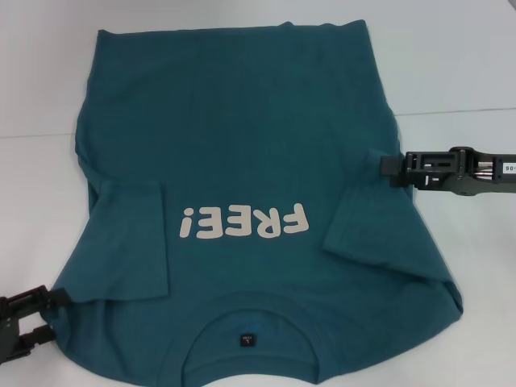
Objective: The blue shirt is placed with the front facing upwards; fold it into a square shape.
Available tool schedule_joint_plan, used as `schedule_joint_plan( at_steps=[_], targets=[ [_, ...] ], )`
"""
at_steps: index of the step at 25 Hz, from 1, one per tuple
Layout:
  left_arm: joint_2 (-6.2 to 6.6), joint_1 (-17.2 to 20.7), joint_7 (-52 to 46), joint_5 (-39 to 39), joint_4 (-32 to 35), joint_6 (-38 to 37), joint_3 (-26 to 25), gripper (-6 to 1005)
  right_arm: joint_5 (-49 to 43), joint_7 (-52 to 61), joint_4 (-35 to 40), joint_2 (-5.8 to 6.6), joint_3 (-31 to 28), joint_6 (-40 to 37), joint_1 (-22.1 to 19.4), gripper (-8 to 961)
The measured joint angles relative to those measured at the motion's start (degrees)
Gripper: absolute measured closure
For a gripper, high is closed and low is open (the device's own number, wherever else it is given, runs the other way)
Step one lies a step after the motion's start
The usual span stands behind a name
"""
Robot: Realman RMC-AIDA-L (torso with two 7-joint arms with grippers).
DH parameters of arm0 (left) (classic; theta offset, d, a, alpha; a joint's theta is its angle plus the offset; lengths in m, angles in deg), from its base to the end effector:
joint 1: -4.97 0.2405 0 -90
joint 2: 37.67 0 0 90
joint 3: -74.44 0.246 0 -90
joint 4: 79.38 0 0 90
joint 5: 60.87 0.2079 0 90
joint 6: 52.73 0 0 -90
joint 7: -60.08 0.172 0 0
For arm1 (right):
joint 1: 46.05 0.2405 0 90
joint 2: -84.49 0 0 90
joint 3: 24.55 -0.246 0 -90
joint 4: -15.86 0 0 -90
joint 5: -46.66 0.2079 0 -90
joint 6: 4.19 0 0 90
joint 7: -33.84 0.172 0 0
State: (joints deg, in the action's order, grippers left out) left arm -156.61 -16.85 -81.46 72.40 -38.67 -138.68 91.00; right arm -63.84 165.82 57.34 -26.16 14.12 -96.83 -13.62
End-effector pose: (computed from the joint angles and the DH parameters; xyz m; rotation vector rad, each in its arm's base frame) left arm -0.3548 0.2877 0.0181 -1.6442 -2.2217 -0.7801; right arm 0.2378 0.3647 0.0566 -2.3718 1.6593 0.8618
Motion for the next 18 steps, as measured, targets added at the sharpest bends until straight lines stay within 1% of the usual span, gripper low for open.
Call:
schedule_joint_plan(
  at_steps=[7, 12, 18],
  targets=[
    [0.08, 0.32, 0.0, -0.04, 0.94, -1.34, -2.02, 185, -0.06, 0.04, 0.0, 0.0, 0.0, 0.0, 0.0, 324],
    [0.1, 0.57, 0.07, 0.22, 0.86, -0.63, -2.03, 185, -0.06, 0.03, -0.18, 0.0, 0.0, 0.0, -0.04, 324],
    [-0.22, 0.72, 0.16, 0.29, 0.56, -0.2, -1.53, 185, -0.06, -0.06, -0.51, 0.08, 0.0, 0.0, -0.07, 325]
  ],
)
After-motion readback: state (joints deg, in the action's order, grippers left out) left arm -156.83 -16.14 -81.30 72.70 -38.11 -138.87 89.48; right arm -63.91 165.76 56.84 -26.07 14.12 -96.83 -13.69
